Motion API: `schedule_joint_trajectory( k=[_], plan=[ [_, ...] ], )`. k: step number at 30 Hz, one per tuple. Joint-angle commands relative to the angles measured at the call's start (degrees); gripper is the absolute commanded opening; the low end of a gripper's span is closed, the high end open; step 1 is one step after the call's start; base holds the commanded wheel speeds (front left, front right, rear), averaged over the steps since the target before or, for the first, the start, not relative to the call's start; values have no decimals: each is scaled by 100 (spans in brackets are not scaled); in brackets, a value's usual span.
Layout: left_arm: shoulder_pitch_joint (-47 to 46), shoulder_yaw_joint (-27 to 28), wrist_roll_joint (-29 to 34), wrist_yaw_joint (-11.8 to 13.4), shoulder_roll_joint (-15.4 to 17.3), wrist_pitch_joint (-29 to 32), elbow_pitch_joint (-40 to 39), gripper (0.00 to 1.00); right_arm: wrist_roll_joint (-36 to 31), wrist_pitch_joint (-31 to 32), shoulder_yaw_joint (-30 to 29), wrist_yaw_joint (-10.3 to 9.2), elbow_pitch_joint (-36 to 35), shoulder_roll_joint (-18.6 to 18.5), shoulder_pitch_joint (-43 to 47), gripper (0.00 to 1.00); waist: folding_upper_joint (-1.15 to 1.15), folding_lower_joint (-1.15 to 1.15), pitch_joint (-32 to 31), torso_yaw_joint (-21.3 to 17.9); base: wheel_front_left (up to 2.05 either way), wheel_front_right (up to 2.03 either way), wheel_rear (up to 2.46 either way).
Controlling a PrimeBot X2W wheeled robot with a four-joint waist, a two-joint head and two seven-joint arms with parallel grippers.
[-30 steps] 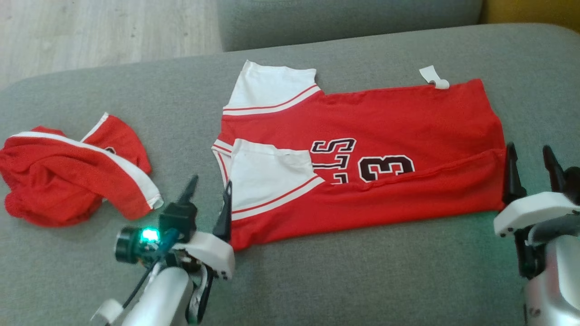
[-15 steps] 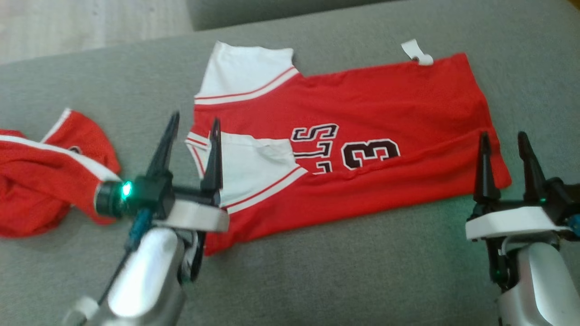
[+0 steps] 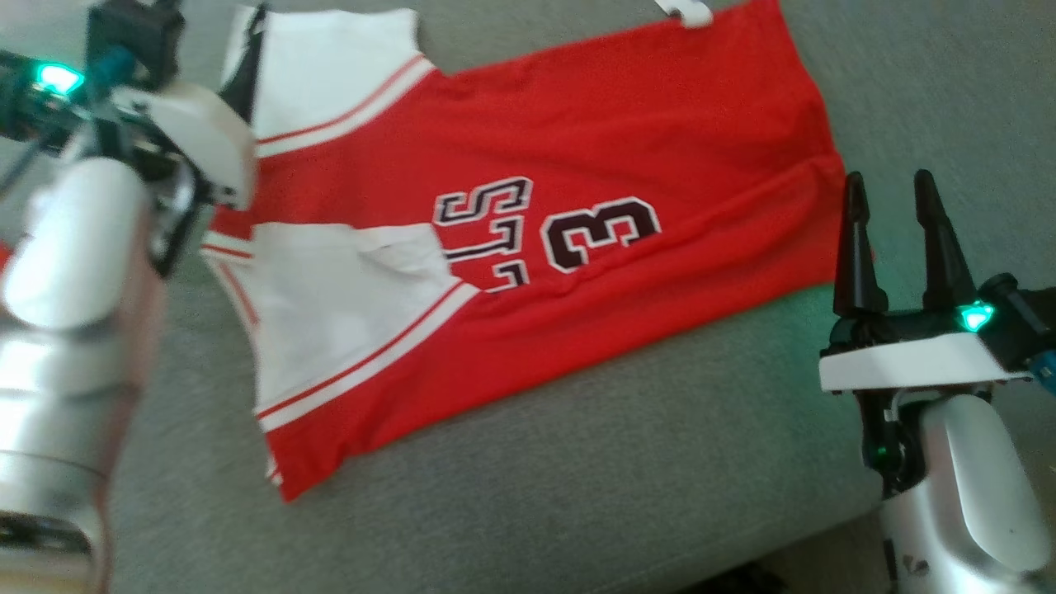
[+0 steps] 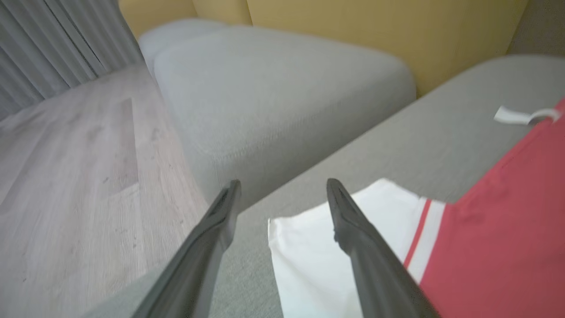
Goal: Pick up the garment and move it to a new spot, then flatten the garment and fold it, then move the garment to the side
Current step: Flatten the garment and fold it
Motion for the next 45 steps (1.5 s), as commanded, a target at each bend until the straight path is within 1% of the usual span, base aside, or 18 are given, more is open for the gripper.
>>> schedule_joint_trajectory(
  k=[1, 6, 13, 26, 28, 30, 31, 32, 34, 37, 41, 45],
  plan=[
    [-280, 98, 6, -42, 332, 132, -18, 100, 66, -60, 150, -5, -188, -28, -136, 100, 0, -1, 301, -312, 0, 0, 0],
    [-793, -32, -139, -106, 655, 594, 676, 100, 238, -61, 270, -5, -230, -27, -229, 100, 0, -1, 485, -599, 0, 0, 0],
    [-1015, -252, -254, -120, 839, 771, 1251, 100, 335, -61, 332, -5, -285, -27, -219, 100, 0, -1, 550, -777, 0, 0, 0],
    [-1371, -356, -304, -120, 928, 801, 1884, 100, 374, -61, 412, -5, -355, -27, -251, 100, 0, -1, 724, -936, 0, 0, 0],
    [-1431, -386, -306, -120, 922, 873, 1988, 100, 388, -61, 432, -5, -360, -27, -252, 100, 0, -1, 749, -955, 0, 0, 0],
    [-1454, -414, -389, -121, 844, 1101, 2132, 100, 398, -61, 443, -5, -364, -27, -250, 100, 0, -1, 761, -963, 0, 0, 0],
    [-1431, -472, -493, -121, 755, 1296, 2176, 55, 397, -61, 440, -5, -362, -27, -246, 100, 0, -1, 757, -957, 0, 0, 0],
    [-1420, -542, -600, -121, 689, 1432, 2164, 0, 389, -61, 423, -5, -360, -27, -237, 100, 0, -1, 751, -937, 0, 0, 0],
    [-1430, -655, -761, -122, 636, 1477, 2055, 0, 340, -61, 380, -5, -348, -27, -226, 100, 0, -1, 726, -880, 0, 0, 0],
    [-1429, -773, -903, -122, 612, 1238, 1876, 0, 175, -61, 323, -5, -313, -27, -258, 100, 0, -1, 637, -753, 0, 0, 0],
    [-1399, -904, -1050, -122, 449, 544, 1592, 0, -277, -61, 68, -5, -268, -27, -370, 100, 0, -1, 394, -402, 0, 0, 0],
    [-1299, -906, -1180, -122, 244, -100, 1364, 0, -719, -26, -284, -5, -131, -35, -473, 100, 0, -1, 181, -9, 0, 0, 0]
  ],
)
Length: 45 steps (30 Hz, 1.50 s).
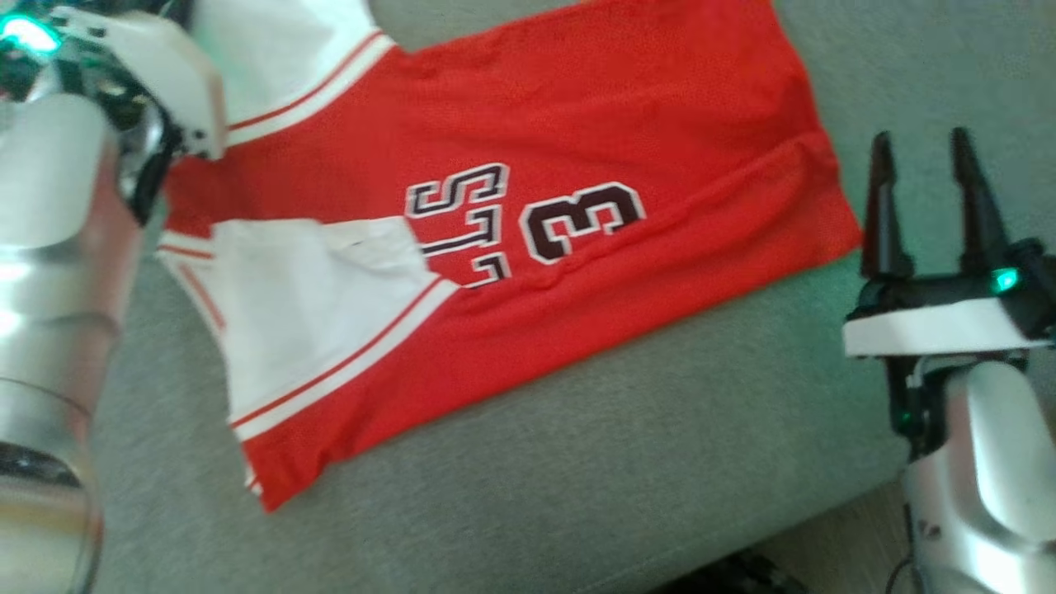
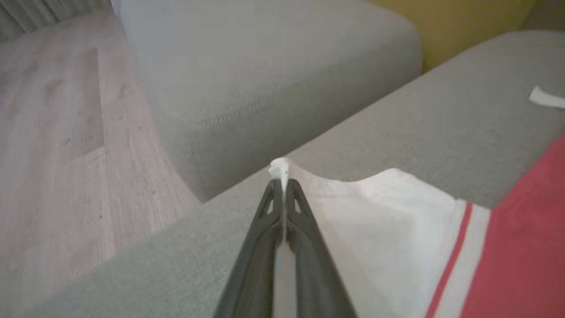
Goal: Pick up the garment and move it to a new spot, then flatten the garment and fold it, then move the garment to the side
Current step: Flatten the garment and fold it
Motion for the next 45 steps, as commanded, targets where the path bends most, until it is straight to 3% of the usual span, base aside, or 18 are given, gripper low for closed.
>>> schedule_joint_trajectory(
  k=[1, 6, 12, 17, 21, 32, 41, 42, 43, 45],
  plan=[
    [-64, 78, -12, 10, 176, -196, -232, 0, -69, 27, 5, -5, -130, -79, -149, 100, 0, 0, -234, 341, 0, 0, 0],
    [260, -158, -99, 10, -1, -814, -827, 0, -136, 505, -362, -5, -254, -520, -411, 100, 0, 0, -398, 878, 0, 0, 0],
    [795, -492, -114, 10, -180, -1143, -1800, 0, -69, 1543, -443, -5, -245, -1122, -732, 100, 0, 0, -510, 1430, 0, 0, 0],
    [1237, -673, -185, 57, -246, -1066, -2634, 0, 174, 2605, -269, -5, 293, -1519, -1065, 100, 0, 0, -462, 1756, 0, 0, 0],
    [1418, -799, -146, 160, -238, -902, -3232, 0, 288, 3100, -199, -5, 896, -1765, -1498, 100, 0, 0, -293, 1962, 0, 0, 0],
    [1475, -929, -86, 366, -169, -504, -4186, 0, 73, 3493, -373, -5, 2566, -2171, -2711, 100, 0, 0, 247, 2354, 0, 0, 0],
    [1350, -1003, 11, 502, -191, -356, -4411, 0, -121, 3361, -342, -5, 3535, -2165, -3172, 100, 0, 0, 433, 2396, 0, 0, 0],
    [1335, -997, 9, 511, -182, -346, -4413, 0, -117, 3353, -308, -5, 3622, -2163, -3199, 44, 0, 0, 437, 2381, 0, 0, 0],
    [1324, -981, 8, 528, -166, -340, -4405, 0, -108, 3330, -272, -5, 3697, -2156, -3226, 0, 0, 0, 433, 2358, 0, 0, 0],
    [1321, -910, -29, 590, -138, -343, -4366, 0, -61, 3256, -205, -5, 3815, -2118, -3280, 0, 0, 0, 399, 2298, 0, 0, 0]
  ],
)
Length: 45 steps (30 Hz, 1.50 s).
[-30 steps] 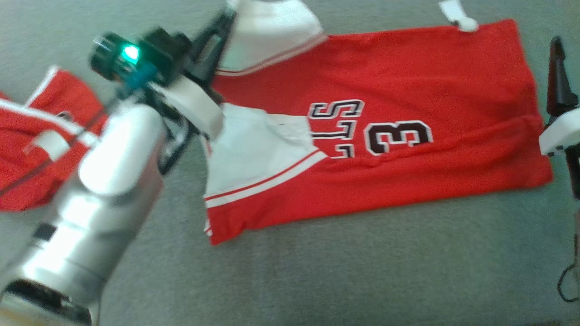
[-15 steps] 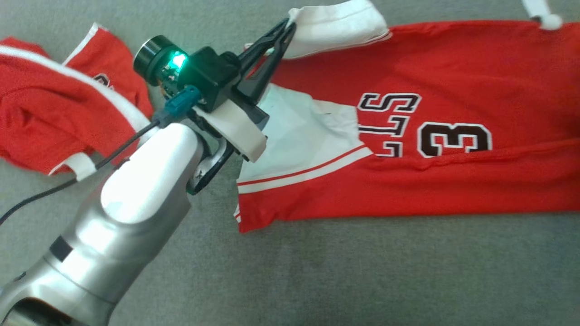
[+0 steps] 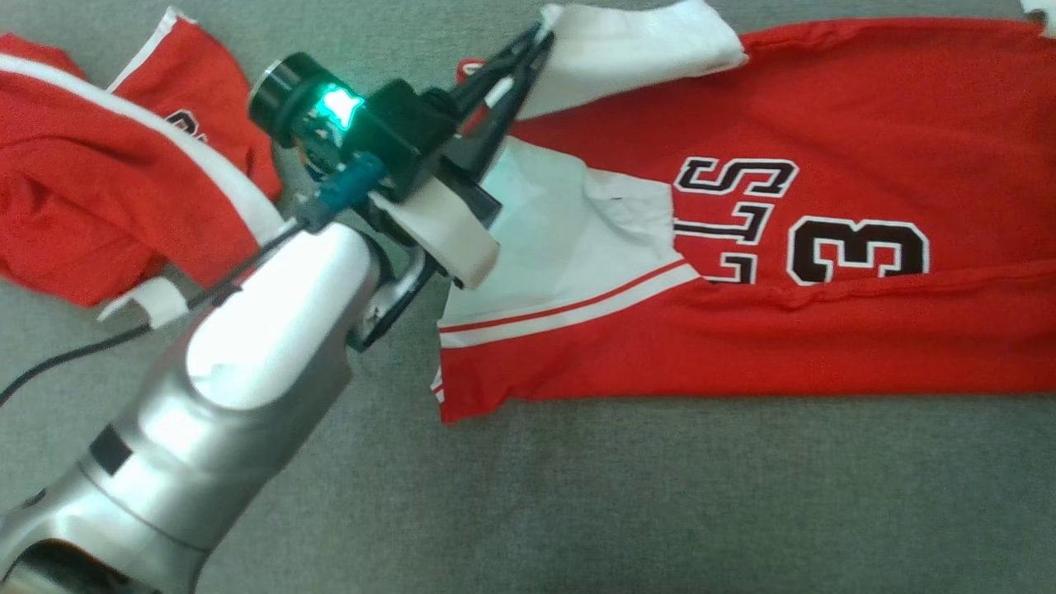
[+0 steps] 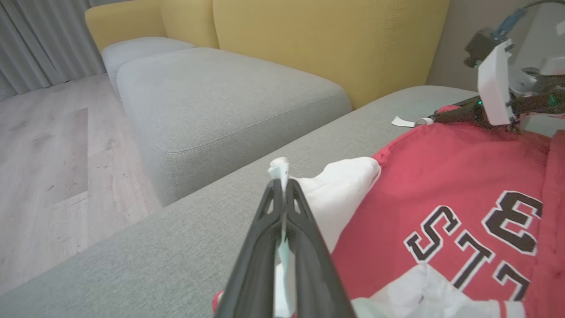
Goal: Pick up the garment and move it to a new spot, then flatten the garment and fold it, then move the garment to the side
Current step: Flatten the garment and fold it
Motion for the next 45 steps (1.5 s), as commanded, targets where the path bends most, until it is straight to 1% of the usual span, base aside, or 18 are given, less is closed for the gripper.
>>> schedule_joint_trajectory(
  k=[1, 7, 13, 17, 21, 22, 24, 27, 33, 38, 43, 45],
  plan=[
    [-219, 318, -47, 76, 208, 4, -130, 0, 61, -58, 145, -5, 66, 6, 82, 0, 0, 0, -56, -76, 0, 0, 0],
    [-440, 641, -131, 228, 382, -64, 152, 0, 486, -667, 369, -5, 89, 94, -204, 0, 0, 0, -253, -335, 0, 0, 0],
    [-1007, 1005, -225, 328, 453, -126, 758, 0, 1155, -1193, 601, -5, -55, 176, -510, 0, 0, 0, -356, -585, 0, 0, 0],
    [-1553, 1101, -222, 275, 368, -190, 1258, 0, 1632, -1501, 697, -5, -178, 195, -696, 0, 0, 0, -343, -697, 0, 0, 0],
    [-2013, 1102, -95, 285, 242, -444, 1793, 0, 1939, -1882, 762, -5, -244, 187, -823, 0, 0, 0, -350, -773, 0, 0, 0],
    [-2013, 1102, -95, 285, 242, -444, 1793, 0, 1939, -1882, 762, -5, -244, 187, -823, 0, 0, 0, -350, -773, 0, 0, 0],
    [-2177, 1052, -5, 274, 175, -610, 2049, 0, 2107, -2020, 801, -5, -253, 208, -839, 0, 0, 0, -362, -782, 0, 0, 0],
    [-2293, 995, 44, 237, 62, -835, 2368, 0, 2291, -2092, 996, -5, -266, 177, -771, 0, 0, 0, -377, -766, 0, 0, 0],
    [-2031, 800, 45, 81, -109, -1161, 2772, 0, 2789, -2086, 1344, -5, -303, -74, -390, 0, 0, 0, -528, -607, 0, 0, 0],
    [-1561, 609, -5, -79, -126, -1226, 2763, 0, 3279, -1898, 1689, -5, -490, -421, 126, 0, 0, 0, -744, -455, 0, 0, 0],
    [-1012, 368, -64, -211, 2, -981, 2477, 0, 3735, -1618, 2044, -5, -708, -785, 698, 0, 0, 0, -1027, -326, 0, 0, 0],
    [-652, 170, -135, -308, 143, -610, 2197, 0, 3959, -1385, 2289, -5, -848, -1004, 1039, 0, 0, 0, -1155, -281, 0, 0, 0]
  ],
)
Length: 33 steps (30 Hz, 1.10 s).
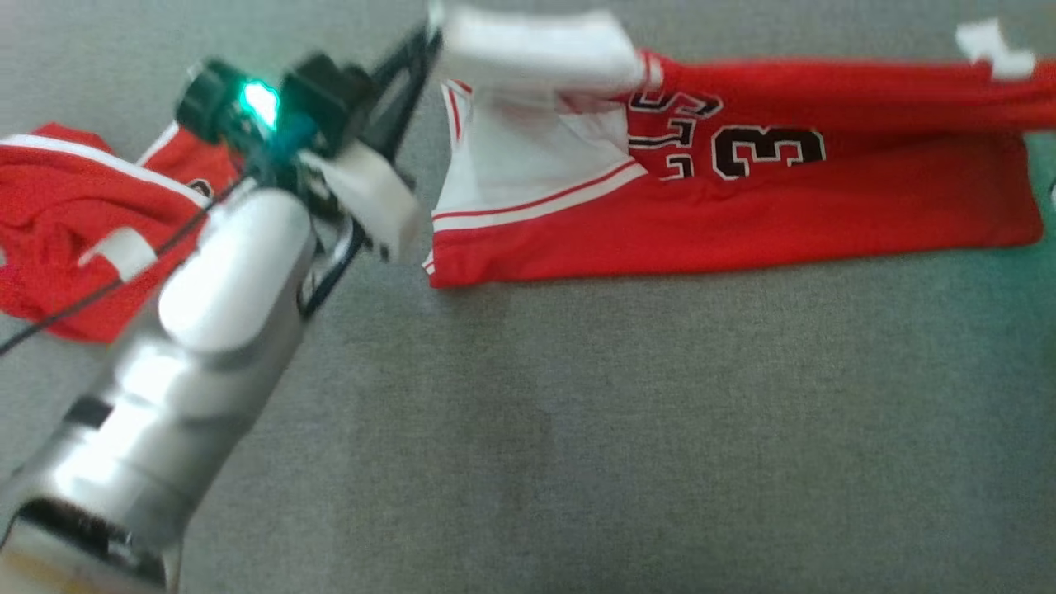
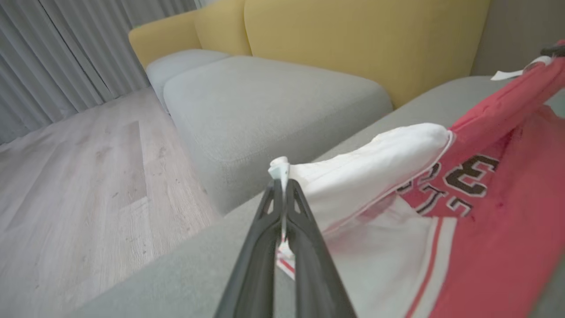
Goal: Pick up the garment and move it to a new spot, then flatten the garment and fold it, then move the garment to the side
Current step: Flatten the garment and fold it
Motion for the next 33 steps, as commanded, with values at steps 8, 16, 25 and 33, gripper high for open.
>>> schedule_joint_trajectory(
  k=[8, 16, 25, 33],
  plan=[
    [697, -318, -327, -145, 687, 1041, -1172, 0, 205, 427, 706, -5, -307, -629, 624, 0, 0, 1, -163, 96, 0, 0, 0],
    [1107, -583, -559, -154, 911, 1823, -1836, 0, 98, 794, 1353, -5, -338, -963, 709, 0, 0, 1, -110, 66, 0, 0, 0],
    [1229, -633, -676, -47, 984, 2089, -2095, 23, 123, 789, 1626, -5, -216, -1073, 609, 100, 0, 1, -70, -17, 0, 0, 0],
    [1060, -222, -542, 518, 873, 1414, -2020, 100, 211, -30, 1228, -5, 18, -846, 223, 100, 0, 1, -253, -92, 0, 0, 0]
  ],
)
